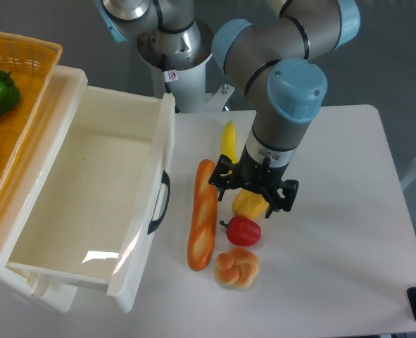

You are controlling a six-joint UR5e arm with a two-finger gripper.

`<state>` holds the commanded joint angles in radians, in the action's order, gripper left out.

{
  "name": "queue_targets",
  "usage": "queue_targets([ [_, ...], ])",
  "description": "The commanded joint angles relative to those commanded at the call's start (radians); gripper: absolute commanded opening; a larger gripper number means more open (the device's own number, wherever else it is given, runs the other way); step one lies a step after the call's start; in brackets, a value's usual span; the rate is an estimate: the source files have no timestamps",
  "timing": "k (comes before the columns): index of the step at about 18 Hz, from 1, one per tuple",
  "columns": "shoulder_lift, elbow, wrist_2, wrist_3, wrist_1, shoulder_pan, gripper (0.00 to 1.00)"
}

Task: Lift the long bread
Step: 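Move the gripper over the long orange baguette and lower it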

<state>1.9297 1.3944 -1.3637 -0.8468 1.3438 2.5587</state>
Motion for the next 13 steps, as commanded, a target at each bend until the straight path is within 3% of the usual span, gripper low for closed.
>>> queue_targets([
  [8, 0.014, 0.037, -0.005, 0.005, -0.003, -0.014, 1.0],
  [13, 0.011, 0.1, 0.002, 0.011, -0.077, -0.02, 1.0],
])
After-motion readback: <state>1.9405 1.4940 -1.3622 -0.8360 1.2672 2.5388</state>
